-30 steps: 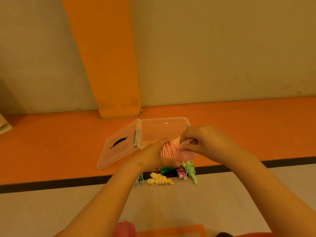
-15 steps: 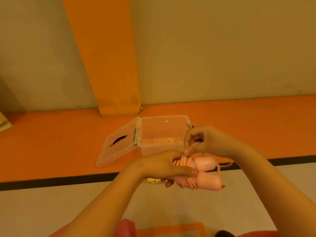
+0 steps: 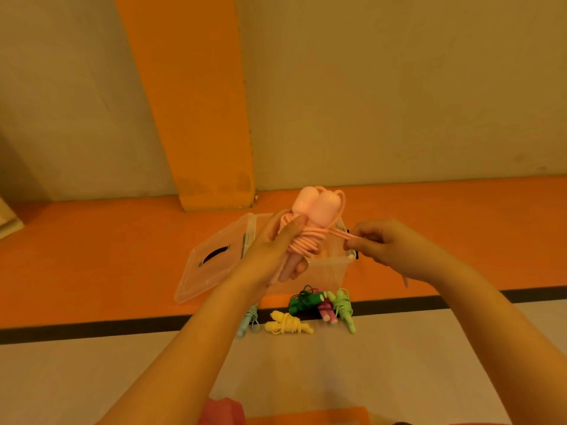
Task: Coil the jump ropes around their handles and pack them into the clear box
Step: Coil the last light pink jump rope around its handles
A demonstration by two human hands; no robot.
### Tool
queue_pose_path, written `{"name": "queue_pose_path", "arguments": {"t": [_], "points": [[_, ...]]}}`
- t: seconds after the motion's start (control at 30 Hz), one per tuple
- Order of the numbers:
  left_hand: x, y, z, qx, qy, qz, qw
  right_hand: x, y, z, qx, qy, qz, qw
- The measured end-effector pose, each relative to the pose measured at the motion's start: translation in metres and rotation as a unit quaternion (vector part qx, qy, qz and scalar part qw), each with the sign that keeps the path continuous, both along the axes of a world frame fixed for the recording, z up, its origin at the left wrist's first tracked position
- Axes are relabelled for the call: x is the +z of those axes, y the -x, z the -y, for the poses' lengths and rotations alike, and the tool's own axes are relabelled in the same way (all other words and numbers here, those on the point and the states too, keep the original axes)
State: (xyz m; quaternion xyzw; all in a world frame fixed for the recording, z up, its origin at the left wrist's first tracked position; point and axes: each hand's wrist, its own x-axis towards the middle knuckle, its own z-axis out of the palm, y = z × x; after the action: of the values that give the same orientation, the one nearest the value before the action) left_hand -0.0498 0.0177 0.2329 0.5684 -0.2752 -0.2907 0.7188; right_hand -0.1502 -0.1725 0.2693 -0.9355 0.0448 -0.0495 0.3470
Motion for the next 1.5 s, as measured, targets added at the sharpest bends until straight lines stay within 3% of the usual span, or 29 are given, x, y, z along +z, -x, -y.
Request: {"name": "queue_pose_path", "arguments": {"t": [0.27,0.47,0.7,0.83,0.9,1.0,1.13,1.27,1.33,1.43,1.5], "points": [[-0.011,-0.014,0.007,0.178,-0.103,0.007,0.979,0.007,0.001,-0.011,-0.006,0.165,-0.026,0.986],[-0.016,-0.019,0.008,0.205,-0.133,0.021,0.97,0.008,0.002,-0.008,-0.057,0.246,0.007,0.968],[-0.023,-0.023,0.004,0.188,-0.16,0.041,0.968,0.004,0.005,-0.007,-0.066,0.138,0.058,0.987],[-0.023,-0.026,0.003,0.201,-0.156,0.003,0.967,0.008,0.008,-0.004,-0.083,0.133,0.061,0.986],[-0.023,-0.029,0.0,0.212,-0.144,-0.036,0.966,0.013,0.012,-0.002,-0.083,0.052,0.084,0.992],[-0.025,-0.029,-0.003,0.188,-0.129,-0.082,0.97,0.019,0.016,-0.006,-0.012,-0.165,0.133,0.977],[-0.024,-0.017,0.001,0.066,-0.104,-0.086,0.989,0.023,0.014,-0.02,0.111,-0.424,0.175,0.882],[-0.022,-0.003,0.006,-0.031,-0.061,-0.105,0.992,0.032,0.016,-0.025,0.097,-0.52,0.213,0.822],[-0.021,0.0,0.008,-0.07,-0.033,-0.14,0.987,0.032,0.015,-0.025,0.038,-0.484,0.213,0.848],[-0.02,0.003,0.009,-0.123,-0.004,-0.187,0.975,0.02,0.009,-0.027,-0.068,-0.3,0.166,0.937],[-0.017,0.004,0.009,-0.15,0.013,-0.201,0.968,0.008,0.003,-0.032,-0.085,-0.248,0.128,0.956]]}}
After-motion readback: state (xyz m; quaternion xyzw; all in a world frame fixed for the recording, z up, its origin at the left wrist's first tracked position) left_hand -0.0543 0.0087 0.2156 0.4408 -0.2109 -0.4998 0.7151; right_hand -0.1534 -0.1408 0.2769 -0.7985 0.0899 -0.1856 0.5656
